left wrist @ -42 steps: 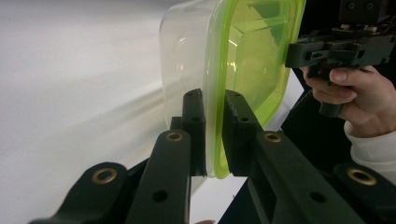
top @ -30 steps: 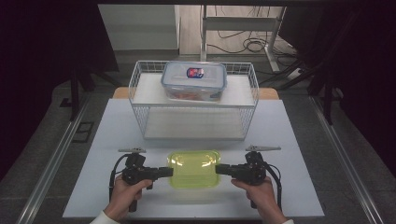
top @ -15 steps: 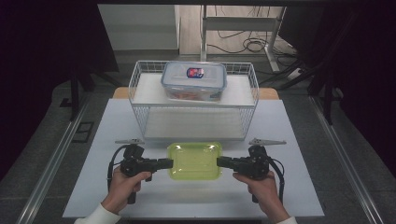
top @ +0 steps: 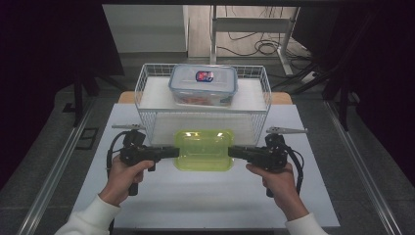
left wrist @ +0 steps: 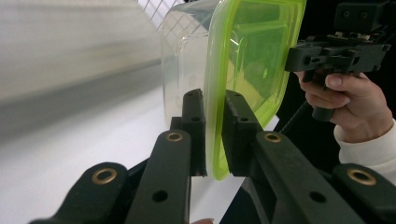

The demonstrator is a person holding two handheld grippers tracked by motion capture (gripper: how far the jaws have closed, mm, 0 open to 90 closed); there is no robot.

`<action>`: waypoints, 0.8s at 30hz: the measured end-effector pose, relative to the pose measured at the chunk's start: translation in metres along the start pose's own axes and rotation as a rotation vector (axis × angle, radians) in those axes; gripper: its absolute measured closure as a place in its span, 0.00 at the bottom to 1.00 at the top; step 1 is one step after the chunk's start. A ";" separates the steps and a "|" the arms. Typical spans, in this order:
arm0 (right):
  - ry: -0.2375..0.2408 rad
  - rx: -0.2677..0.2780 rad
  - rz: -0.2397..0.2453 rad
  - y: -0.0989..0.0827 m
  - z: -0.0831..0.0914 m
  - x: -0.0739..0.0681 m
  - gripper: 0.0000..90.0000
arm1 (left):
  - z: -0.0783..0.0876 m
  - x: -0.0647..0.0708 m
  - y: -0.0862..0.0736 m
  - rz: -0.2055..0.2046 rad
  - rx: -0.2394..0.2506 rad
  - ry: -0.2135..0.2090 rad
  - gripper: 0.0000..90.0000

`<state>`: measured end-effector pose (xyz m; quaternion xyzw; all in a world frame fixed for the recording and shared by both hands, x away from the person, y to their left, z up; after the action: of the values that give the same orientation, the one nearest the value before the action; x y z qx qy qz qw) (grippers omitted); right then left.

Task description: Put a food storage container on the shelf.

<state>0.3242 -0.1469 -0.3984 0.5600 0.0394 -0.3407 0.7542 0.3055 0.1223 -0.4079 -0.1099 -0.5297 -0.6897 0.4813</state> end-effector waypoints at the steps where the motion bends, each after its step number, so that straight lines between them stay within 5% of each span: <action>1: 0.000 0.002 0.005 0.005 0.002 -0.002 0.89 | 0.001 0.002 0.004 -0.001 0.005 -0.003 0.90; 13: -0.003 0.054 0.071 0.069 0.018 -0.022 0.90 | 0.024 0.030 0.062 -0.058 0.033 -0.018 0.90; 24: 0.001 0.060 0.098 0.119 0.029 -0.030 0.90 | 0.035 0.043 0.105 -0.063 0.055 -0.057 0.90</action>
<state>0.3586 -0.1413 -0.2769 0.5837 0.0022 -0.3038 0.7530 0.3527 0.1307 -0.2994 -0.0994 -0.5653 -0.6863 0.4468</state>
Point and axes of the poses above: each handheld gripper's, and its own axes: z roughly backward along the jaws, y roughly out of its top, x roughly to its right, the point moved 6 cm from there along -z, roughly forward along the jaws, and after that the axes turned 6 degrees about z, right-handed, at the moved point
